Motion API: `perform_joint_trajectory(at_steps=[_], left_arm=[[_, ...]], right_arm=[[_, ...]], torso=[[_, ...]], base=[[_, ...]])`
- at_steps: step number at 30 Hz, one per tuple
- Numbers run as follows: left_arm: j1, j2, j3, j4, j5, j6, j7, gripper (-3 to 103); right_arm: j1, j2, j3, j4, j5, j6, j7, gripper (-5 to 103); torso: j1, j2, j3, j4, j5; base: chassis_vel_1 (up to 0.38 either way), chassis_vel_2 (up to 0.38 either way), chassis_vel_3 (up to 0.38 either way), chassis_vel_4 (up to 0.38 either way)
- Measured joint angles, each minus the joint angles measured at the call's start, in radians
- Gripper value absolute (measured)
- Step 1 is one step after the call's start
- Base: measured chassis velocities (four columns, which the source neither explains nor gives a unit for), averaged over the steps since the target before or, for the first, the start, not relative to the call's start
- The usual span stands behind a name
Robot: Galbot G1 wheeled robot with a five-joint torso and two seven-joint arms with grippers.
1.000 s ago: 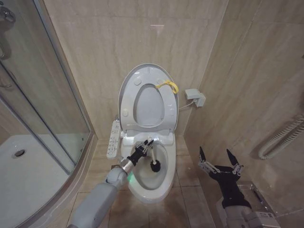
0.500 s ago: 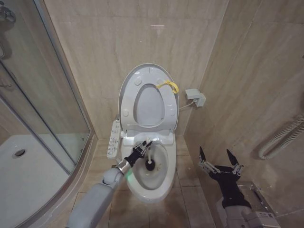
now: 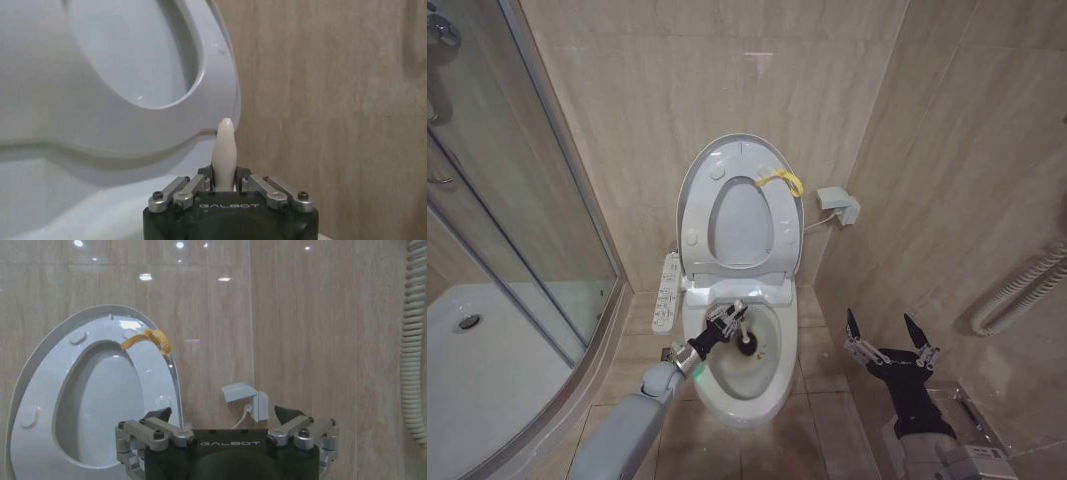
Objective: Open the toilet lid, clean the toilet bowl with a toilet brush, close the toilet lid, and flush.
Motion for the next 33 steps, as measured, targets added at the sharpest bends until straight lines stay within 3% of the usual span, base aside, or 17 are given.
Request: perform_joint_trajectory(at_steps=[3,5,10,13,19,23,25,26,29,33], left_arm=[[-0.004,-0.011,0.008,-0.010,-0.032,-0.002,-0.028,20],[0.001,-0.032,0.029,-0.024,-0.147,0.005,-0.072,20],[0.007,-0.055,0.039,-0.019,-0.247,0.010,-0.096,20],[0.010,-0.053,0.034,0.000,-0.232,0.008,-0.086,20],[0.007,-0.020,0.000,0.025,-0.066,-0.013,0.006,20],[-0.010,-0.028,-0.012,0.032,-0.013,-0.033,0.002,20],[-0.025,-0.048,0.004,0.049,-0.083,-0.062,-0.060,20],[-0.025,-0.048,0.004,0.049,-0.083,-0.062,-0.060,20],[-0.038,-0.113,0.020,0.107,-0.178,-0.115,-0.141,20],[-0.031,-0.136,0.026,0.123,-0.227,-0.111,-0.164,20]], right_arm=[[0.000,0.000,0.000,0.000,0.000,0.000,0.000,100],[0.000,0.000,0.000,0.000,0.000,0.000,0.000,100],[0.000,0.000,0.000,0.000,0.000,0.000,0.000,100],[0.000,0.000,0.000,0.000,0.000,0.000,0.000,100],[0.000,0.000,0.000,0.000,0.000,0.000,0.000,100],[0.000,0.000,0.000,0.000,0.000,0.000,0.000,100],[0.000,0.000,0.000,0.000,0.000,0.000,0.000,100],[0.000,0.000,0.000,0.000,0.000,0.000,0.000,100],[0.000,0.000,0.000,0.000,0.000,0.000,0.000,100],[0.000,0.000,0.000,0.000,0.000,0.000,0.000,100]], torso=[[0.000,0.000,0.000,-0.0004,0.0001],[0.000,0.000,0.000,-0.0005,0.0001],[0.000,0.000,0.000,-0.0005,0.0001],[0.000,0.000,0.000,-0.0001,-0.0001],[0.000,0.000,0.000,-0.0001,0.0001],[0.000,0.000,0.000,-0.0003,0.0001],[0.000,0.000,0.000,-0.0005,0.0001],[0.000,0.000,0.000,-0.0005,0.0001],[0.000,0.000,0.000,-0.0006,-0.0002],[0.000,0.000,0.000,-0.0004,0.0001]], base=[[0.000,0.000,0.000,0.000],[0.000,0.000,0.000,0.000],[0.000,0.000,0.000,0.000],[0.000,0.000,0.000,0.000],[0.000,0.000,0.000,0.000],[0.000,0.000,0.000,0.000],[0.000,0.000,0.000,0.000],[0.000,0.000,0.000,0.000],[0.000,0.000,0.000,0.000],[0.000,0.000,0.000,0.000]])
